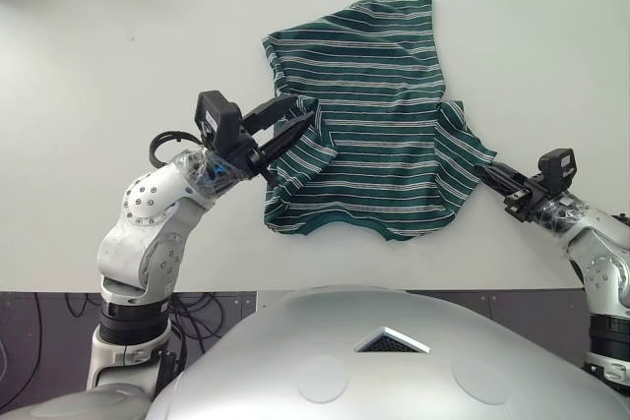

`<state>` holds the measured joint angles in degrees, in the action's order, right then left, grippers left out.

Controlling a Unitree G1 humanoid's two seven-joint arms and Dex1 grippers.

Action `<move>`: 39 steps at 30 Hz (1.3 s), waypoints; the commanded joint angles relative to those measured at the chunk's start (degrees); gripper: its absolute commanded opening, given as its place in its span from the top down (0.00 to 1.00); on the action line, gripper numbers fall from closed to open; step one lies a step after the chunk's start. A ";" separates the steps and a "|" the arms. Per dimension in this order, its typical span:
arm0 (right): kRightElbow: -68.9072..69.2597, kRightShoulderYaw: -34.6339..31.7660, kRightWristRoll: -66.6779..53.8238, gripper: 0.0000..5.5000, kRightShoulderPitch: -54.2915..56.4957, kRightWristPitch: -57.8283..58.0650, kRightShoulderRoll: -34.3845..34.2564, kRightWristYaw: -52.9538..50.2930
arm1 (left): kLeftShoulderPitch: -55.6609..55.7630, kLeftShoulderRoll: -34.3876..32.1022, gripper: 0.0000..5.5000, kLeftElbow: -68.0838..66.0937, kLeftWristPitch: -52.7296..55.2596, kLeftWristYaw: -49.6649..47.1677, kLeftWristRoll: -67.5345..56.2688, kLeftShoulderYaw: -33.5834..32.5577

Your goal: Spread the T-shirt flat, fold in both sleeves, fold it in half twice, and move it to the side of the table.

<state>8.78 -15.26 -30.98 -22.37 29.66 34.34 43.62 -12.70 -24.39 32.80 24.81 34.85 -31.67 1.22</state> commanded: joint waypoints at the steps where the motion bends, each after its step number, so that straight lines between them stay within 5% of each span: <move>1: 0.53 0.40 -0.02 0.99 -0.41 1.59 -0.18 -0.20 | -0.06 -0.77 0.70 0.56 0.45 -0.36 -0.03 -0.62; 10: 14.98 3.92 -6.02 0.99 0.43 5.62 -1.54 -0.34 | 0.30 -0.44 0.70 -0.62 -0.55 -0.49 1.15 -0.57; 22: 15.10 16.77 -1.56 0.99 9.60 8.21 -4.40 -6.34 | 0.44 -0.57 0.70 -1.44 -2.00 -0.49 1.92 -1.44; 30: 19.26 15.80 -5.92 0.78 8.97 7.94 -3.49 -2.55 | 0.56 -1.21 0.70 -3.57 -6.98 0.33 5.91 -1.76; 35: 20.52 8.02 -6.58 0.77 5.43 3.49 0.76 3.09 | -3.72 -6.94 0.70 -10.01 -23.22 7.38 13.49 -6.65; 39: 13.58 1.20 0.68 0.77 -2.28 -15.28 6.16 16.71 | -12.61 -18.97 0.70 -25.79 -57.59 13.05 32.70 -7.91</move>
<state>26.85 -9.33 -35.00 -19.96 25.49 36.30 51.84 -20.20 -35.28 16.62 -12.07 45.22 -12.35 -5.93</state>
